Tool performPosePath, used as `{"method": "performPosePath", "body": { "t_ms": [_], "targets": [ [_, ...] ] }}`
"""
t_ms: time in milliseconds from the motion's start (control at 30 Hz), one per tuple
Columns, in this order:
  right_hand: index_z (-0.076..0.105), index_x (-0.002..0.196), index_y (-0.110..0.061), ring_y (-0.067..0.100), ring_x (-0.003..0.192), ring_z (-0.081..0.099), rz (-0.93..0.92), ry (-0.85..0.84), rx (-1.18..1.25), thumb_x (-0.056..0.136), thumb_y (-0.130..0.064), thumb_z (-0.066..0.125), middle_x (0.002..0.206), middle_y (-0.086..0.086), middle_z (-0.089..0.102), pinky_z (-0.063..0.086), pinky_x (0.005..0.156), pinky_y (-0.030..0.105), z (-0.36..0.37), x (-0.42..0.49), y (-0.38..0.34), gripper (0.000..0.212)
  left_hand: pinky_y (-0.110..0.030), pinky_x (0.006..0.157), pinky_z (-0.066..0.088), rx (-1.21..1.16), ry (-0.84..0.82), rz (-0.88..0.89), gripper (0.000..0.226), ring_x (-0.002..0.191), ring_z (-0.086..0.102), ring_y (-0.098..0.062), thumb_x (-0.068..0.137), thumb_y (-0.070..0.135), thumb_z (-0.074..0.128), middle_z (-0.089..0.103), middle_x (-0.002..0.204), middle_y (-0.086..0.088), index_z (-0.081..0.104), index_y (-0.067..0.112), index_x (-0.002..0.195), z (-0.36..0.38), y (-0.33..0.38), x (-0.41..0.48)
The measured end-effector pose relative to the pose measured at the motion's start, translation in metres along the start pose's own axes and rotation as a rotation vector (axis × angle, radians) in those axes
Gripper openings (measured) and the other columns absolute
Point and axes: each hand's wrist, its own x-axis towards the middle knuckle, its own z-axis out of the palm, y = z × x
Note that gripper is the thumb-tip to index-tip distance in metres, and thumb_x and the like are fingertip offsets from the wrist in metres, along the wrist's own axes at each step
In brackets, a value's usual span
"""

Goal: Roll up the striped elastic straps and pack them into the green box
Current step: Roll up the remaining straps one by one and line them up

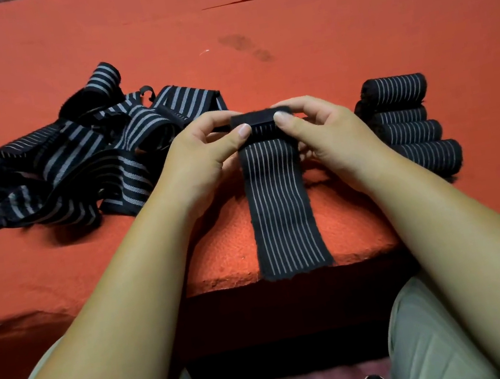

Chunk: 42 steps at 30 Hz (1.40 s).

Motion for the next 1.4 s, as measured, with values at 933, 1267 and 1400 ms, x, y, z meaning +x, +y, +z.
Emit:
{"method": "performPosePath", "body": {
  "t_ms": [933,1267,1400],
  "targets": [
    [0.071,0.13,-0.024,0.022,0.077,0.061,0.01,0.01,0.045,0.106,-0.031,0.068,0.088,0.004,0.068,0.052,0.077,0.046,0.0023,0.0061,0.0078,0.026,-0.038,0.099,0.061,-0.106,-0.052,-0.017,0.03,0.116,0.076,-0.034,0.1,0.003,0.072,0.076,0.126,-0.023,0.069,-0.005,0.129,-0.0002,0.0046,-0.002],
    [0.066,0.134,-0.021,0.012,0.067,0.058,-0.02,-0.017,0.025,0.106,-0.016,0.066,0.077,-0.007,0.069,0.049,0.061,0.022,0.002,0.0042,0.0051,0.029,-0.035,0.096,0.061,-0.068,-0.047,-0.06,0.025,0.108,0.079,-0.027,0.104,0.017,0.071,0.08,0.116,-0.015,0.071,0.001,0.124,-0.0014,0.0034,-0.0016],
    [0.071,0.129,-0.028,0.023,0.077,0.059,-0.004,-0.038,0.078,0.104,-0.033,0.07,0.091,0.01,0.066,0.052,0.072,0.039,0.004,0.0022,0.0021,0.025,-0.044,0.108,0.058,-0.124,-0.044,-0.022,0.033,0.121,0.074,-0.034,0.102,0.004,0.071,0.075,0.129,-0.023,0.065,-0.004,0.133,-0.0026,0.0039,-0.0004]
  ]
}}
